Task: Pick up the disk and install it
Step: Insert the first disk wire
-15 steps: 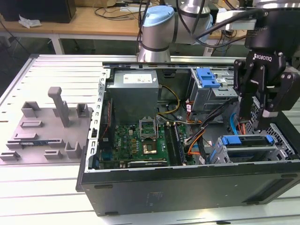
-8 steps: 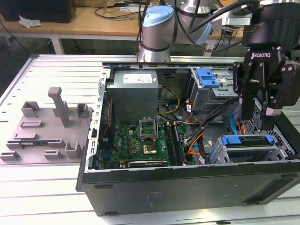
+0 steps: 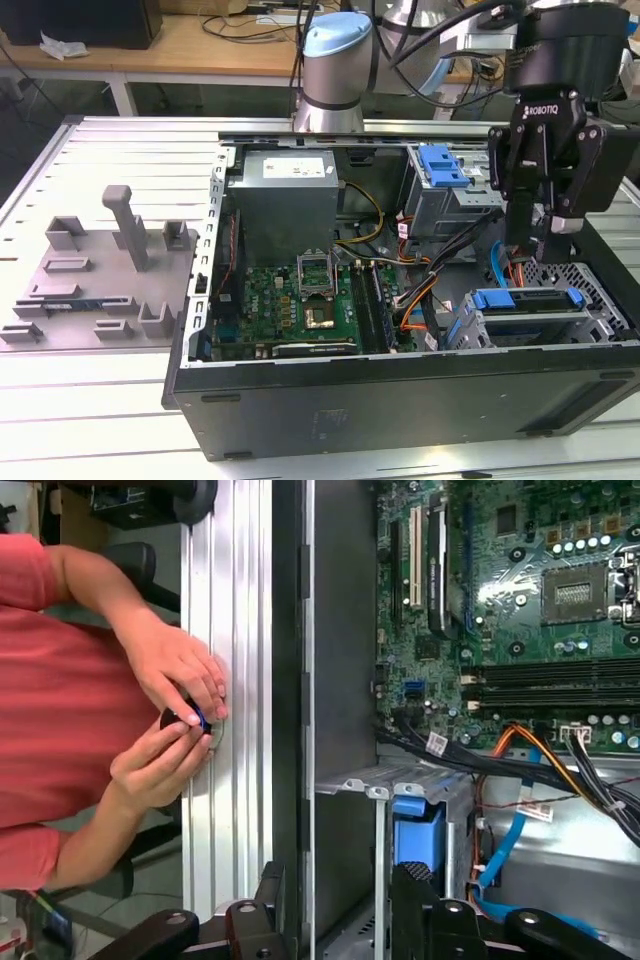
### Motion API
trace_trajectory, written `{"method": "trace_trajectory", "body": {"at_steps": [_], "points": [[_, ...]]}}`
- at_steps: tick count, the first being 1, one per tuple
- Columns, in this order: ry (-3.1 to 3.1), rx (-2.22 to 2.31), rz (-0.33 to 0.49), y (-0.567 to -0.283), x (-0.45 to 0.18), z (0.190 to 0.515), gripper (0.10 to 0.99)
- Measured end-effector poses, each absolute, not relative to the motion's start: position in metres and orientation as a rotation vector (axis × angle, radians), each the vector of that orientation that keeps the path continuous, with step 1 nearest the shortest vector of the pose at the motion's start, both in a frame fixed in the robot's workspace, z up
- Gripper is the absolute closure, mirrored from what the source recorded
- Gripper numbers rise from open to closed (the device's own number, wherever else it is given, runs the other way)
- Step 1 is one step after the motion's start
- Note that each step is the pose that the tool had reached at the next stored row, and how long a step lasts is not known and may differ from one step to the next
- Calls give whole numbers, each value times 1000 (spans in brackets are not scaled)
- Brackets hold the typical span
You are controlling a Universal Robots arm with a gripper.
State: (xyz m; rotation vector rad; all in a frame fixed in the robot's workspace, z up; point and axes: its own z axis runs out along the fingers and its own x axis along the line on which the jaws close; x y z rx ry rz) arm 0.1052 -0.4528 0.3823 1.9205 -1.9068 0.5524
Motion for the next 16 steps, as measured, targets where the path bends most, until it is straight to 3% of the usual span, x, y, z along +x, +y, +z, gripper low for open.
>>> {"method": "trace_trajectory", "body": {"at_steps": [16], "points": [[-1890, 1900, 576, -389, 140, 367, 522]]}}
